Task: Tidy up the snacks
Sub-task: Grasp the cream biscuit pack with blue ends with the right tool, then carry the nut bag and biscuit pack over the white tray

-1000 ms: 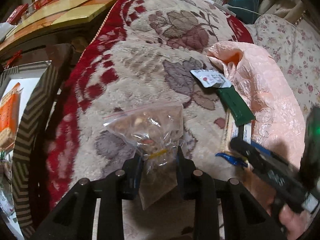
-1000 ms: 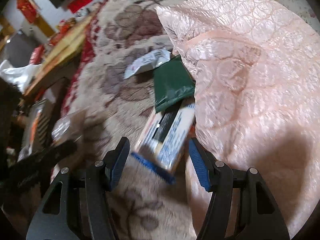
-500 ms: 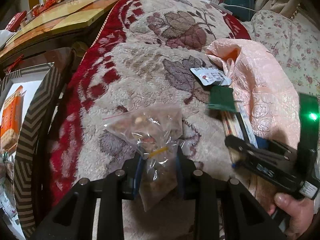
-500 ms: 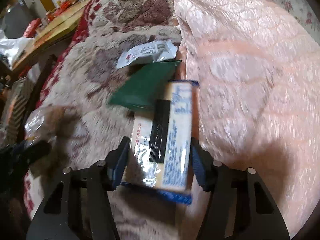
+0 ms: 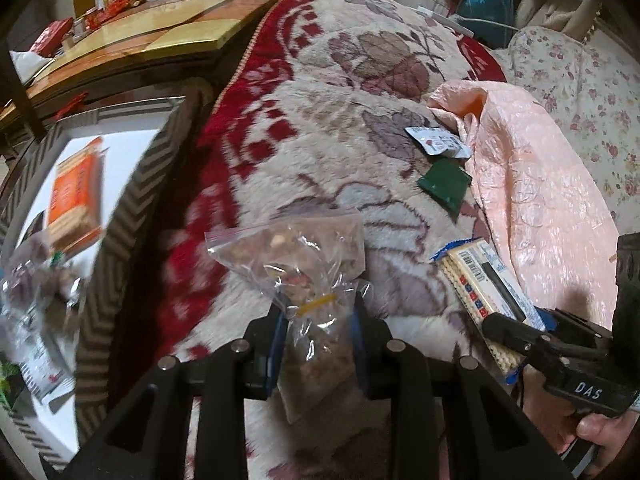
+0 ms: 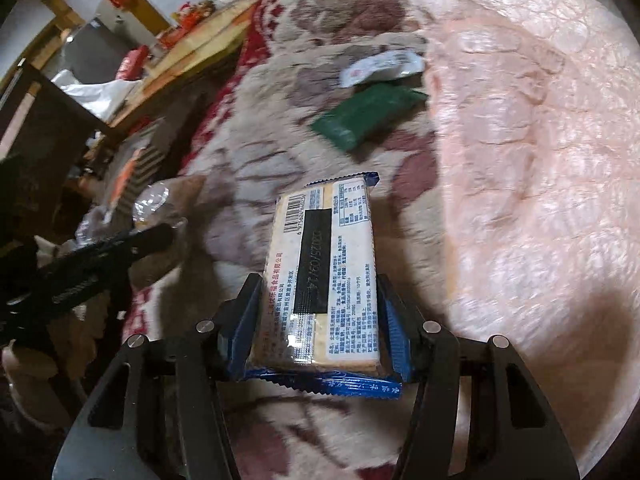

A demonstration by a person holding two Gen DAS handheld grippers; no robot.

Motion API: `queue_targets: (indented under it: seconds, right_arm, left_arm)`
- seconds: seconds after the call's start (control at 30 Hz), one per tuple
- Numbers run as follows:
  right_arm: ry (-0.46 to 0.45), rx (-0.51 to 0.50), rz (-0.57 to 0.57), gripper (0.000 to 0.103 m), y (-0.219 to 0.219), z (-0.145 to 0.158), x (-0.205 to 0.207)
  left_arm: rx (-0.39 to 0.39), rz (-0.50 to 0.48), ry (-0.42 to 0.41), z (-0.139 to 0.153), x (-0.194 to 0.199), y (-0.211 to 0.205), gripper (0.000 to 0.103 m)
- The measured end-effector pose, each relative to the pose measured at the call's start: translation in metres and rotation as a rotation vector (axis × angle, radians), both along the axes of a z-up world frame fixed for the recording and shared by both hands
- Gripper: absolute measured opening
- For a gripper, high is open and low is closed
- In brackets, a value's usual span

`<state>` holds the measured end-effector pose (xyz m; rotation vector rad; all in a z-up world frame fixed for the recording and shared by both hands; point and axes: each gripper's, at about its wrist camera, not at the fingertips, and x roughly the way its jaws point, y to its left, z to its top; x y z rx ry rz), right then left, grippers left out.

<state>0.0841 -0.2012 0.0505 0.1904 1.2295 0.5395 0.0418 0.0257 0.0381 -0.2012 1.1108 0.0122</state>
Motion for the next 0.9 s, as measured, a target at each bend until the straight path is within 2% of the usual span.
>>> queue_targets:
  seconds: [0.23,0.43,0.6,0.73,0.83,0.9]
  right_arm:
    - [-0.029,0.011,0.063,0.055,0.030,0.014,-0.009]
    - [-0.013,-0.097,0.130,0.055,0.048,0.003,-0.018]
    - [-0.033,-0.230,0.157,0.057,0.062,-0.008,-0.020]
    - [-0.051,-0.292,0.182,0.058,0.074,-0.013,-0.013]
    - [-0.065,-0.289,0.197,0.054,0.077,-0.013,-0.012]
    - [-0.054,-0.237,0.190,0.054,0.073,-0.011,-0.015]
  left_arm:
    - [0.007,0.049,-0.012,0.008,-0.019,0.023,0.032]
    - [0.000,0.058,-0.006,0.005,-0.025,0.028,0.032]
    - [-0.002,0.056,0.002,0.001,-0.026,0.027,0.032]
    - [0.000,0.054,0.006,-0.001,-0.026,0.026,0.032]
    - [0.006,0.055,-0.003,0.001,-0.027,0.027,0.032]
    - [0.010,0.059,-0.009,0.002,-0.028,0.028,0.032]
